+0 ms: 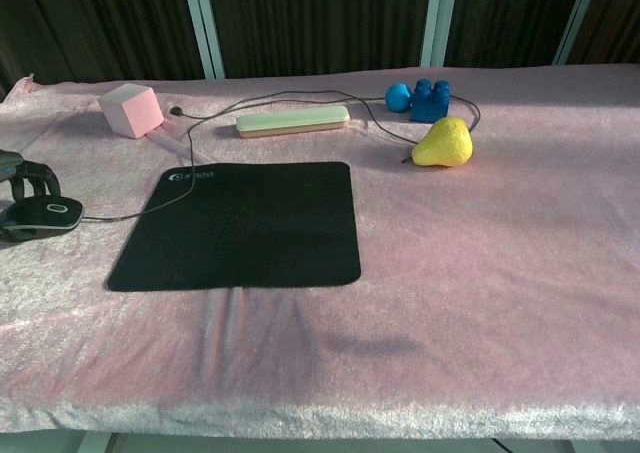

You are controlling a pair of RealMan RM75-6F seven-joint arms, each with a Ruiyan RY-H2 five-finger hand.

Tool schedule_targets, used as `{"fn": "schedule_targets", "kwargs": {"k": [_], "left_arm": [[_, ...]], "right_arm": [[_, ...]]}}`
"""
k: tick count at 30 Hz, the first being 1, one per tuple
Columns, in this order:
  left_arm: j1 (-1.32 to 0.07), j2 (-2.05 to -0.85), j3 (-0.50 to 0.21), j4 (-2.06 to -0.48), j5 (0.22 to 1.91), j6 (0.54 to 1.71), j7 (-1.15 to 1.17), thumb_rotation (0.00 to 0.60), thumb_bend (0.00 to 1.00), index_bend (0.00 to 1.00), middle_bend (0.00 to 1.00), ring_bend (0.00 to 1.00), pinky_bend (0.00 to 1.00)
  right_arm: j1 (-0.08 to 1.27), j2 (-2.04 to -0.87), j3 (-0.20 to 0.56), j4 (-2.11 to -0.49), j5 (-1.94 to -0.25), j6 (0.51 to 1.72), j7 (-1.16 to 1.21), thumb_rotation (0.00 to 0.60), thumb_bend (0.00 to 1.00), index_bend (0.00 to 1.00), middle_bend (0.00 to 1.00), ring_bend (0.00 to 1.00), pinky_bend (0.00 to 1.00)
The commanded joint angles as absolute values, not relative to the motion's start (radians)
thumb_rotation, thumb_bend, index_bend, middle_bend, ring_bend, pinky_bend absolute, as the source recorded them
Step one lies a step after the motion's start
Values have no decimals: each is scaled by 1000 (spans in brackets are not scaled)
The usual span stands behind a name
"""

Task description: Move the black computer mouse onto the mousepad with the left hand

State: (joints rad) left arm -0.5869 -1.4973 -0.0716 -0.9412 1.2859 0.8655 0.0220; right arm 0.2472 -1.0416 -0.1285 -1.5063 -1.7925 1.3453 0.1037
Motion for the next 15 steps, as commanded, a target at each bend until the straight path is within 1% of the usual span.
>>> {"fn": "schedule_targets", "kwargs": {"k": [1,8,15], "left_arm": [[-587,-1489,-79,-997,1318,913,26,600,292,516,722,585,693],[-622,-1491,-123,-1163,1314,953,117,600,292,516,722,585,693],[-706,-1539,-196,-1307,1229,921,291,600,292,516,722,585,693]], "right_arm": [[248,-1042,-129,-1507,-1792,1343,103,600,128,0,0,28,223],[250,-1039,-129,-1509,-1790,1340,106,600,127,0,0,29,223],[254,-1030,-131,-1511,-1789,1333,117,600,127,0,0,29,223]]}}
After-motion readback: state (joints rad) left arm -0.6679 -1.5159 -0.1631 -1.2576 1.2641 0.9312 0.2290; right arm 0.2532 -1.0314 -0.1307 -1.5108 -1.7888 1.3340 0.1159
